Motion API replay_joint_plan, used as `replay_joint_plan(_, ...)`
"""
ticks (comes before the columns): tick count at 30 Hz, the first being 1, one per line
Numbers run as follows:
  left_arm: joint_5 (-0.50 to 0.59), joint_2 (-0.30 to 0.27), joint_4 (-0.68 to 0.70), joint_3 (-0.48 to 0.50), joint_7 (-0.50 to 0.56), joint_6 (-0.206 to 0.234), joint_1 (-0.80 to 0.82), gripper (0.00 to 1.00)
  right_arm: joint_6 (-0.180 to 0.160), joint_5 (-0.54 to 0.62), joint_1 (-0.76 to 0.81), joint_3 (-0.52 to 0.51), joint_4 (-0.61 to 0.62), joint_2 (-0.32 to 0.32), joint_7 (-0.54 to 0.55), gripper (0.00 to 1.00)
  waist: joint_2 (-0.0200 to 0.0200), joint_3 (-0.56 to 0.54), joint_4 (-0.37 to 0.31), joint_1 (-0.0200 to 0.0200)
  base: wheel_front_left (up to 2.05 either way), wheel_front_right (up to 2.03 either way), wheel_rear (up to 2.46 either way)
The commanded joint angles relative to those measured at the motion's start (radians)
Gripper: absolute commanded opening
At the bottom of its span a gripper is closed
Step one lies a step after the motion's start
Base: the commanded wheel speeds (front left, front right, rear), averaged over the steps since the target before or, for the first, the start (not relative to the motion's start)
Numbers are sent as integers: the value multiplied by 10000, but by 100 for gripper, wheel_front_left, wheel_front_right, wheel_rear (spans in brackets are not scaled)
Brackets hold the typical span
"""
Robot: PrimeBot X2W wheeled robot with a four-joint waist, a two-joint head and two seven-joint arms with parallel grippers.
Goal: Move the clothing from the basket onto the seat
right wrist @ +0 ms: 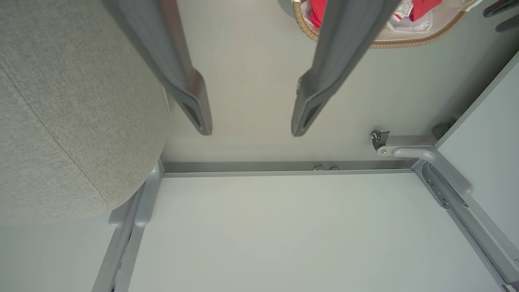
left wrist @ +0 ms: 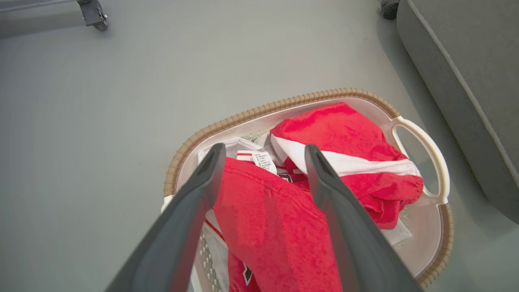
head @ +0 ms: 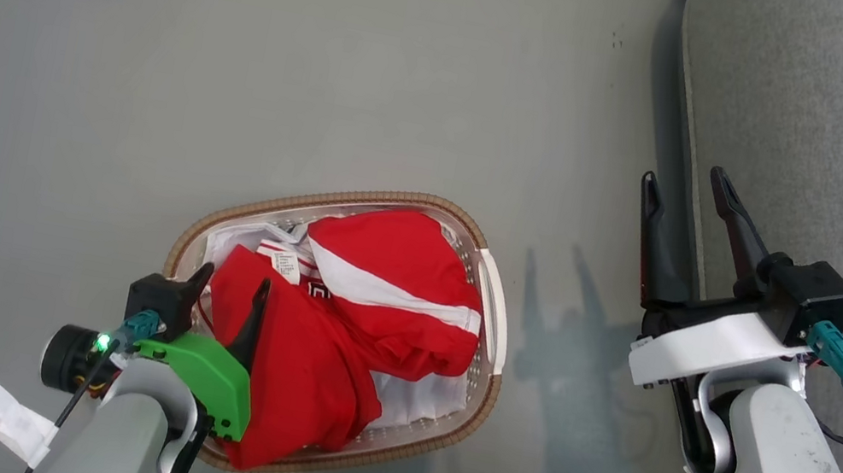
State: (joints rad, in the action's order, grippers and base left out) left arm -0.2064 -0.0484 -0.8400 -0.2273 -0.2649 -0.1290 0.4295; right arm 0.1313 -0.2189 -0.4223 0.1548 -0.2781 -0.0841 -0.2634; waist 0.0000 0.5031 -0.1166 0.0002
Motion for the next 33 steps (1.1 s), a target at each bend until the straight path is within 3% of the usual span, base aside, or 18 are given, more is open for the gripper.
replay_joint_plan(1,-9,-52,-313,-57,6,-13,241,100,-10,11,-160,18,-19,-6,-19,100,0,266,-170,-2,0,0,0)
replay_joint_plan(20,-1204,-49,-3453,-1790,54,92,1338,100,-10,45,-240,260,-196,109,-19,100,0,704,-163,-2,0,0,0)
replay_joint_plan(33,-1749,-50,-4216,-2481,1151,660,2035,100,-10,-7,-408,269,-291,204,-19,100,0,1247,-378,-2,0,0,0)
